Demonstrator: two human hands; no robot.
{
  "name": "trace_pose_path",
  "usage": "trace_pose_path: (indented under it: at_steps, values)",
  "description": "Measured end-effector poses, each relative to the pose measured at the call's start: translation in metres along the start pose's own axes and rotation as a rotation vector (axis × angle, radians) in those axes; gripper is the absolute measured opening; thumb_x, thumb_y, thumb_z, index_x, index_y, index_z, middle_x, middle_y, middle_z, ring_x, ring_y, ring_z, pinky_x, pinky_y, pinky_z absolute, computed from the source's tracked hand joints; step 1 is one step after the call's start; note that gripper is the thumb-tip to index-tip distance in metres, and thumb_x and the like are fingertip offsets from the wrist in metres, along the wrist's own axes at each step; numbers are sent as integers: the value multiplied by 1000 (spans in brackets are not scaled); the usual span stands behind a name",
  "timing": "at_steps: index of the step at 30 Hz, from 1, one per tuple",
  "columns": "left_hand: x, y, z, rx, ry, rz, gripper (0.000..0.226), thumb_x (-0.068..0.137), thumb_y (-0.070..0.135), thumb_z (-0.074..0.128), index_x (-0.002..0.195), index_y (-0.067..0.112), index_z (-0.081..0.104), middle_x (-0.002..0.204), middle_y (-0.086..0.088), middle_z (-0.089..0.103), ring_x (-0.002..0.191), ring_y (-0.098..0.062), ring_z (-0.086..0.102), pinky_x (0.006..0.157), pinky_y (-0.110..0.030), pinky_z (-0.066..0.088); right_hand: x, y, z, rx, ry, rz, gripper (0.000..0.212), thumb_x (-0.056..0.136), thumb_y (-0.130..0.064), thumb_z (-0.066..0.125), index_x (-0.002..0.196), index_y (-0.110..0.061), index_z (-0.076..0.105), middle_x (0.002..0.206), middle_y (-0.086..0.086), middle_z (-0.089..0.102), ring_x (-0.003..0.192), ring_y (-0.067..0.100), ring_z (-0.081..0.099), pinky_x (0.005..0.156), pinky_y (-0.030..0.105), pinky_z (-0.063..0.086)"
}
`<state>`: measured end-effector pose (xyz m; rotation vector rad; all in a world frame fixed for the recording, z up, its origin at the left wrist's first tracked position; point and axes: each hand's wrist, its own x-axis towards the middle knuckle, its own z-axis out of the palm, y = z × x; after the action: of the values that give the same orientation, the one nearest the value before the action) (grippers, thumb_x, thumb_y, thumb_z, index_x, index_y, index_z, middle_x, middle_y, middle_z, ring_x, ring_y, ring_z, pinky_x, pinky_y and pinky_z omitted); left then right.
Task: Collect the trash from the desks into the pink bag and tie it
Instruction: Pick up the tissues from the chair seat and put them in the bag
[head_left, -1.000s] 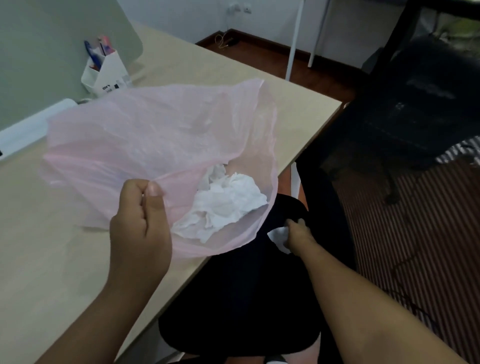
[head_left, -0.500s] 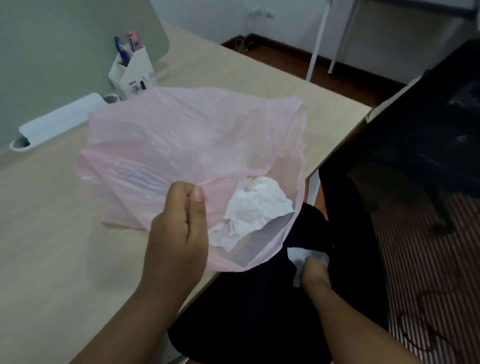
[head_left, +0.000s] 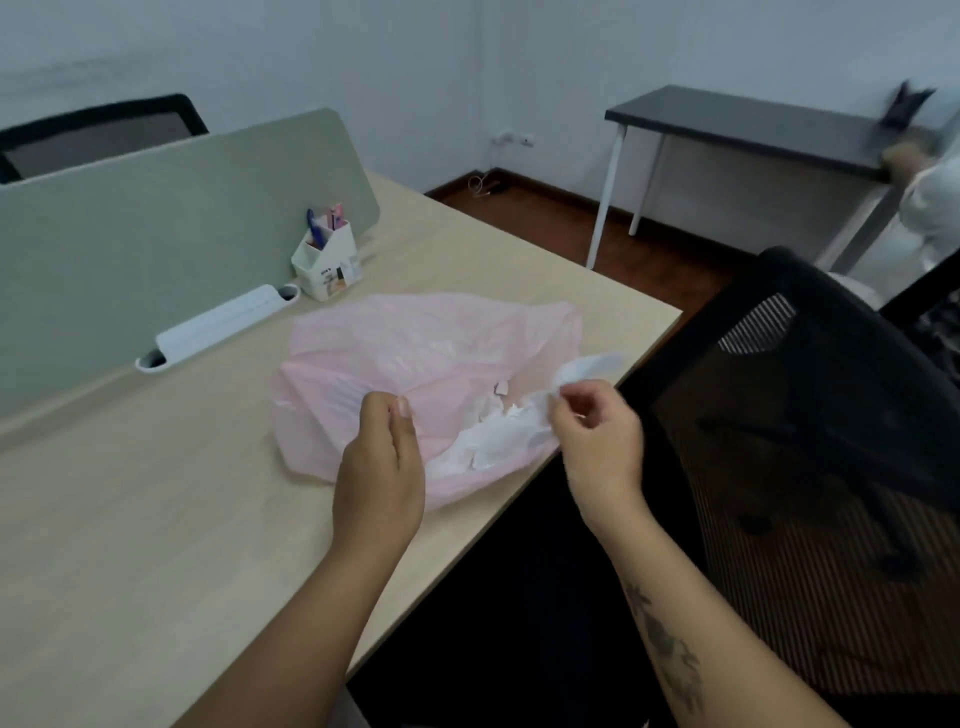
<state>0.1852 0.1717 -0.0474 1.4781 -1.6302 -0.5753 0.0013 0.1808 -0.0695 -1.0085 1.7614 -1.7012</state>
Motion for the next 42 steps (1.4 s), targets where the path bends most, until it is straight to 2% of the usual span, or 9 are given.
trace_pose_path:
  at_steps: [7,11,15,23,26,28,30,35,42]
  values:
    - [3,5,-8,-19,8,-4,33,102,42,30,90,14,43,62,4,49,57,-17,48,52,-33,37,35,5,36,-474,-695,-81,16,89,-13,66,102,-14,74,104,-7,69,97,3,60,92,18,44]
    - [2,4,-12,-18,44,-20,38,96,50,26,89,17,42,57,7,45,51,-13,44,50,-34,35,58,24,16,-737,-278,-64,23,89,-35,61,105,-20,68,108,-2,65,106,21,57,90,37,47]
    - [5,4,-16,-13,73,-39,34,99,45,28,89,17,43,58,6,46,51,-14,45,49,-33,35,72,33,-20,-1092,-297,-3,44,89,-41,57,131,-27,52,133,5,48,122,31,40,101,42,34]
    - [10,9,-30,14,51,5,26,104,33,34,94,12,44,68,-2,53,65,-31,50,56,-36,32,89,-41,-138,-1602,-200,-159,65,88,-51,55,146,-32,34,153,10,31,144,39,17,117,59,6]
    - [8,11,-34,22,22,35,24,105,32,34,95,12,44,74,-9,57,69,-32,52,60,-36,35,79,-71,-187,-1774,-82,12,70,86,-59,56,147,-33,31,155,13,25,144,45,13,115,62,9]
    - [8,14,-35,19,3,47,25,105,31,34,96,10,44,77,-12,58,71,-33,53,61,-37,36,68,-77,-221,-1620,-43,305,85,82,-65,59,151,-32,21,156,15,21,140,47,21,111,60,24]
    - [8,16,-36,21,-21,54,24,105,31,34,97,11,45,80,-14,60,74,-35,55,63,-40,39,54,-78,-241,-1181,-73,530,97,82,-58,66,155,-25,11,152,18,29,131,43,39,103,49,42]
    - [13,20,-46,43,-36,52,27,105,34,31,100,12,46,86,-14,62,81,-37,56,70,-45,44,19,-76,-233,-844,45,458,69,89,-27,68,145,-15,30,127,17,54,100,33,56,80,40,52]
    - [6,26,-66,76,-42,12,27,105,34,30,95,12,43,84,-10,58,76,-33,50,65,-40,38,-29,-80,-188,-840,119,472,68,89,-28,64,143,-15,25,127,18,53,102,39,60,82,49,56]
